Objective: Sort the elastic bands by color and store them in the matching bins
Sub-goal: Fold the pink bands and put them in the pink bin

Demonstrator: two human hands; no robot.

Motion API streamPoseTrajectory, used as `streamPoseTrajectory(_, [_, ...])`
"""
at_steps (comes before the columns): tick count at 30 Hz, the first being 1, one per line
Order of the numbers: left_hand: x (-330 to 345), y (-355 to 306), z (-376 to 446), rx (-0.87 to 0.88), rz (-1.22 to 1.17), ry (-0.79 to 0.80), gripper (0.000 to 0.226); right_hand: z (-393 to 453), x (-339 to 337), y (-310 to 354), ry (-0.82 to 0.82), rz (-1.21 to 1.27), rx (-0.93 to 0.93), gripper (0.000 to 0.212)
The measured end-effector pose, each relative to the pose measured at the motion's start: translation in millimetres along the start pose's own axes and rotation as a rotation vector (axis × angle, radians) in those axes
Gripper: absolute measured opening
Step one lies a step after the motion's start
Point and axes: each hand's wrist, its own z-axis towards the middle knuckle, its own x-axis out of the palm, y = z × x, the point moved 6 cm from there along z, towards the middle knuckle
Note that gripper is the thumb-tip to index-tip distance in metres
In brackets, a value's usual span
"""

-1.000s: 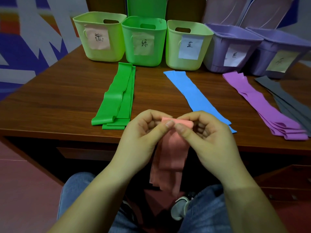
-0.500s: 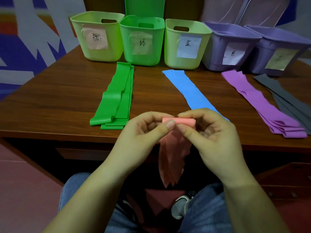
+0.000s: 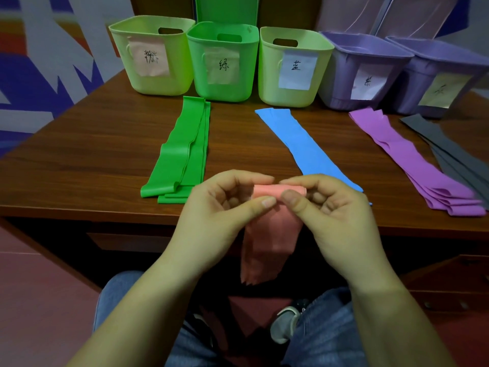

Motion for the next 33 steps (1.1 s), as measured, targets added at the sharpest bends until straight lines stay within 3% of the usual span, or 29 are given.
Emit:
streamPoseTrajectory(5, [-0.4,5.1,1.2,-0.079,0.019,0.024,0.036,0.0,-0.9,1.1,-0.004,0.05,-0.008,0.019])
streamPoseTrajectory(8, [1.4,5.4,3.3,-0.113,0.056,0.008,0.03,-1.6,-1.1,1.6,-0.007,0.062,-0.03,0.02])
streamPoseTrajectory(17, [1.1,0.2,4.4,-0.022,0.038,-0.033,0.026,0.5,1.8,-2.5,0.019,0.025,0.027,0.023])
streamPoseTrajectory(33, [18.8,14.2,5.5,-0.047,-0.005,0.132,0.016,0.8,-3.0,7.4,-0.082,-0.054,-0.076,0.012])
